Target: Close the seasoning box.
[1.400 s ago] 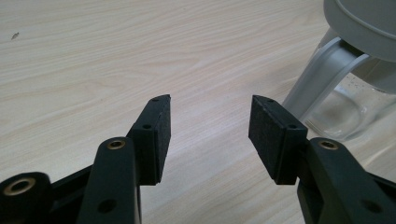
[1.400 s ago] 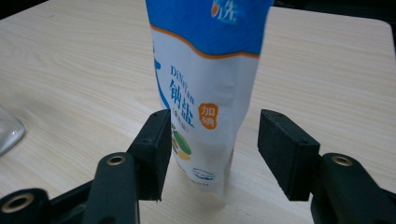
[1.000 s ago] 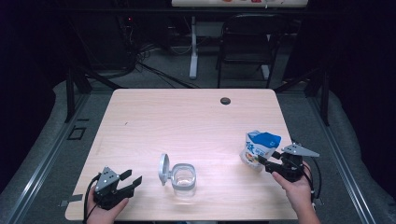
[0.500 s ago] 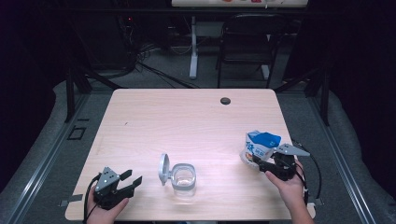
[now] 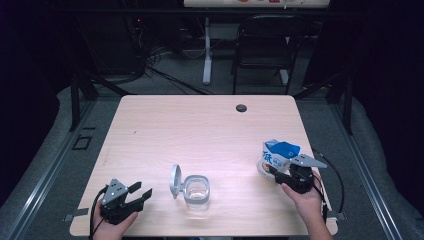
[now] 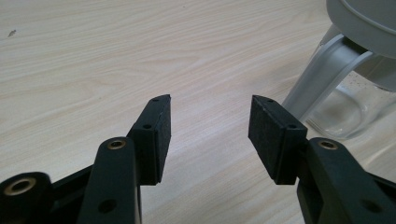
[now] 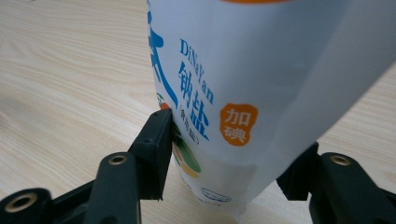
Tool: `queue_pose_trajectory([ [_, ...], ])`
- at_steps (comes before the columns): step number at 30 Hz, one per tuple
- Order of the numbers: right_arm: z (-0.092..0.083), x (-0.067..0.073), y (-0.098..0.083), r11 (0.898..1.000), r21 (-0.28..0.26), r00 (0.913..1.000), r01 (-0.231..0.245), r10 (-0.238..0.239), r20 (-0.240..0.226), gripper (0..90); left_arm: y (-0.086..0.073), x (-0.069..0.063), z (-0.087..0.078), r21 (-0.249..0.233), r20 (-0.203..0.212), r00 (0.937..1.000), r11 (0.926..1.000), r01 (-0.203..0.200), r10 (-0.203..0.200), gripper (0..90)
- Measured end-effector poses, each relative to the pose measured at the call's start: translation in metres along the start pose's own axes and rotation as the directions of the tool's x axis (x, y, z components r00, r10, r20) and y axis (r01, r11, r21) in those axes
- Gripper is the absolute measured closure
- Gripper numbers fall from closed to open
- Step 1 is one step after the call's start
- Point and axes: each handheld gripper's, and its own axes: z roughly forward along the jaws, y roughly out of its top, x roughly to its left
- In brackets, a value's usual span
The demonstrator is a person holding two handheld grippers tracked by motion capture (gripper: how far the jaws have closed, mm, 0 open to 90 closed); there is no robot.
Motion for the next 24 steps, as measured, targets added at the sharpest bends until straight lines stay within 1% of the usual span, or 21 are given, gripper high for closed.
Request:
queue_pose_trajectory([
  [3,-0.001,0.001,0.000,1.000,0.002,1.0000,0.005,-0.005,0.000,47.7,0.000,0.000,0.000,0.000,0.000,1.0000,1.0000,0.001,-0.001,50.0],
  [4,-0.002,0.001,0.000,1.000,0.008,0.9999,0.013,-0.013,-0.004,49.4,0.000,0.000,0.000,-0.001,0.000,1.0000,1.0000,0.001,-0.001,50.0],
  [9,-0.003,0.004,-0.001,1.000,0.007,0.9998,0.018,-0.018,-0.011,51.7,0.000,0.000,0.000,-0.002,0.000,1.0000,1.0000,0.002,-0.002,50.0],
  [11,-0.004,0.005,-0.001,1.000,0.014,0.9995,0.026,-0.026,-0.016,52.8,0.000,0.000,0.000,0.000,-0.001,1.0000,1.0000,0.004,-0.004,50.0],
  [13,-0.004,0.006,-0.001,1.000,0.012,0.9994,0.026,-0.026,-0.022,53.4,0.000,0.000,-0.001,0.005,-0.001,1.0000,1.0000,0.002,-0.002,50.0],
  [17,-0.006,0.007,-0.002,1.000,0.015,0.9994,0.026,-0.025,-0.023,54.9,0.000,0.000,0.000,0.000,-0.002,1.0000,1.0000,0.002,-0.002,50.0],
  [22,-0.006,0.010,-0.002,1.000,0.011,0.9987,0.022,-0.022,-0.046,56.2,0.000,0.000,0.000,0.001,-0.003,1.0000,1.0000,0.000,0.000,50.0],
  [24,-0.006,0.013,-0.002,0.999,0.018,0.9980,0.032,-0.031,-0.055,56.4,0.001,0.000,-0.001,-0.001,-0.003,1.0000,1.0000,0.000,0.000,50.0],
])
